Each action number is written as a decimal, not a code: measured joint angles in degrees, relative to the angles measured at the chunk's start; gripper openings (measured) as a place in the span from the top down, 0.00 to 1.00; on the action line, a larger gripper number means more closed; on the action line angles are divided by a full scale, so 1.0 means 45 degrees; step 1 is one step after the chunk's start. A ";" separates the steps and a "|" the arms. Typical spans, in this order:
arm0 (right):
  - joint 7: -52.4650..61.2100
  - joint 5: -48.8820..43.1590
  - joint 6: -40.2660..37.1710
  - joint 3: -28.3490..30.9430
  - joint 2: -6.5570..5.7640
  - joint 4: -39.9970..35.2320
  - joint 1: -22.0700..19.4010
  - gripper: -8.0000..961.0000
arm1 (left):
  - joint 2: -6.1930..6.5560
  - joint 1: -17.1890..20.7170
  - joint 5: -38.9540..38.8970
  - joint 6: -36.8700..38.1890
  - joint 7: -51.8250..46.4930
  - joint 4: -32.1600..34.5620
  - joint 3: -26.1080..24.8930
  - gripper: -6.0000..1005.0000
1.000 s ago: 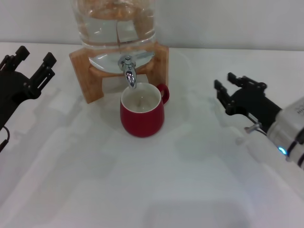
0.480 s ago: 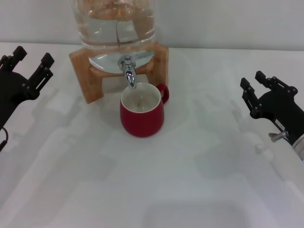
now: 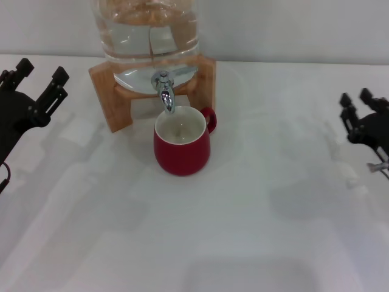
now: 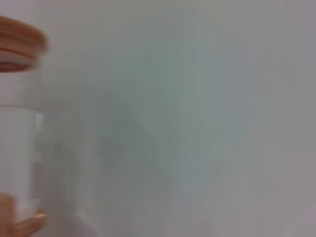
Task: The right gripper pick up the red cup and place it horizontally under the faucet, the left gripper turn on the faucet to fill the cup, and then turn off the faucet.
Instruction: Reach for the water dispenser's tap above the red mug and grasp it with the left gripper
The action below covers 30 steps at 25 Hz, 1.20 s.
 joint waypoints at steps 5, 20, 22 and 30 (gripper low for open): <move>0.0002 0.0714 -0.0061 0.0000 -0.0025 -0.0071 -0.0154 0.60 | -0.0011 -0.0031 -0.0068 -0.0010 0.0293 -0.0001 0.0001 0.25; 0.0018 0.0681 0.0012 -0.0140 -0.0027 -0.0216 -0.0171 0.60 | -0.0019 0.0016 -0.0079 -0.0528 0.0248 0.0038 0.0291 0.25; 0.0137 0.0640 0.0066 -0.0175 -0.0024 -0.0261 -0.0178 0.60 | -0.0013 0.0081 -0.0066 -0.0532 0.0228 0.0083 0.0464 0.25; 0.0510 0.0592 0.0236 -0.0478 -0.0002 -0.0500 -0.0091 0.60 | 0.0069 0.0543 0.0628 -0.0114 -0.0685 0.1014 0.1451 0.25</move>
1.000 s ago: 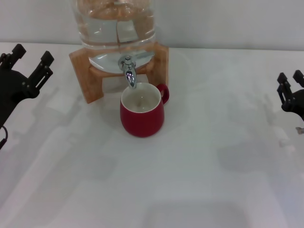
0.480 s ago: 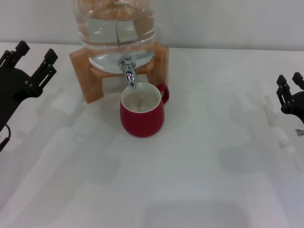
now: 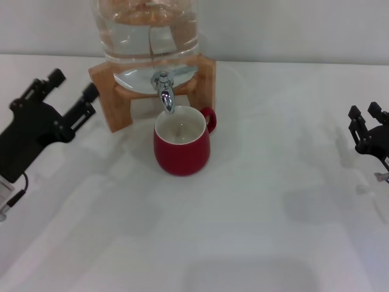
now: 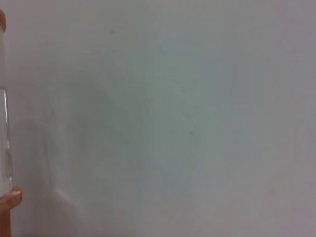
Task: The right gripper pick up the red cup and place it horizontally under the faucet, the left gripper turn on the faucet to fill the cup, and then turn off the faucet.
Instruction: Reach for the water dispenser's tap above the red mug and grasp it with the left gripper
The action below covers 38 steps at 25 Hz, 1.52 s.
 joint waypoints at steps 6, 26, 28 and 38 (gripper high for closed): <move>0.0007 0.0003 0.0200 -0.0090 0.0001 0.0006 0.0028 0.60 | 0.0009 0.0576 0.2460 0.0919 -0.2207 0.2088 -0.0067 0.25; 0.0019 0.0006 0.0208 -0.0338 0.0024 0.0121 0.0105 0.60 | 0.0181 0.0670 0.7311 0.0726 -0.6726 0.6631 -0.1727 0.25; 0.0019 0.0005 0.0235 -0.0355 0.0032 0.0122 0.0147 0.60 | 0.0218 0.0444 0.7496 0.0523 -0.6756 0.6638 -0.1868 0.25; 0.0019 0.0006 0.0314 -0.0350 0.0052 0.0142 0.0178 0.60 | 0.0381 -0.0732 0.8789 0.0125 -0.7334 0.6811 -0.2000 0.25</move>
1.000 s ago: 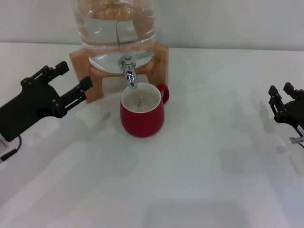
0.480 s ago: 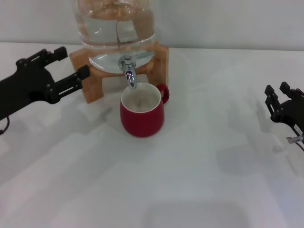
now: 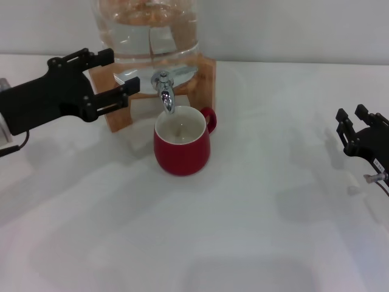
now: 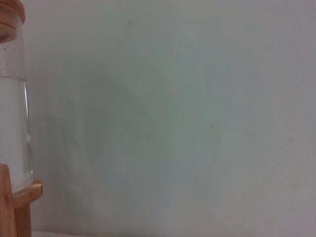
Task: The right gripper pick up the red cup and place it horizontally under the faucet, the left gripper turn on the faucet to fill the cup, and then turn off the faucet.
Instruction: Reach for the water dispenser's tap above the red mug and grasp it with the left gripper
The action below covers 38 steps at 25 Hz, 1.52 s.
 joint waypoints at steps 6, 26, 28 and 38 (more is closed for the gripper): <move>0.0000 0.0000 0.0011 0.0008 0.0004 0.0017 0.0032 0.60 | 0.0111 -0.0557 0.0634 -0.0096 -0.0441 0.0092 -0.0077 0.25; -0.0001 0.0000 0.0030 -0.0164 0.0004 0.0136 0.0095 0.60 | 0.0313 -0.1769 0.1500 -0.0113 -0.0746 0.0072 -0.0097 0.25; -0.0001 -0.0001 0.0031 -0.0256 0.0003 0.0148 0.0100 0.60 | 0.0314 -0.1824 0.1541 -0.0095 -0.0746 0.0049 -0.0097 0.25; -0.0001 0.0040 0.0030 -0.0666 0.0040 0.0200 0.0103 0.60 | 0.0276 -0.2463 0.2213 -0.0031 -0.0756 -0.0614 -0.0096 0.25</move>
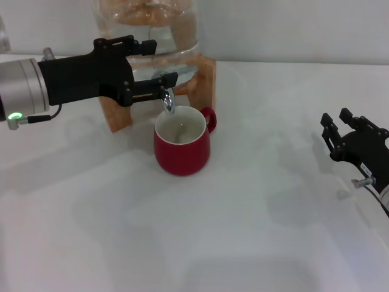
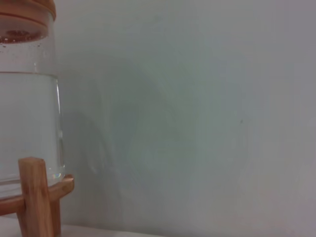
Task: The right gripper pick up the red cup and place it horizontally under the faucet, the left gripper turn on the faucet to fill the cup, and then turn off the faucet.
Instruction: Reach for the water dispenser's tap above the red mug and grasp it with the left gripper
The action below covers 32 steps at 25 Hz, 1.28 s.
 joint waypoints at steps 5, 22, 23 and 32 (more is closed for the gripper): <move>0.0000 -0.0016 -0.0004 -0.0093 0.0004 0.0063 -0.0022 0.60 | -0.0040 -0.0058 0.0007 -0.0097 -0.0001 0.0016 0.0005 0.25; 0.0000 0.0038 0.0066 -0.0331 0.0003 0.0172 -0.0042 0.60 | 0.0014 -0.0733 0.1434 -0.0146 -0.1508 0.0758 0.0002 0.25; 0.0000 0.0045 0.0068 -0.0331 0.0003 0.0172 -0.0042 0.60 | 0.0018 -0.0738 0.1462 -0.0146 -0.1591 0.0837 0.0000 0.25; 0.0010 0.0076 0.0131 -0.0322 0.0003 0.0172 0.0022 0.60 | 0.0039 -0.1008 0.1947 -0.0155 -0.2465 0.1237 0.0000 0.25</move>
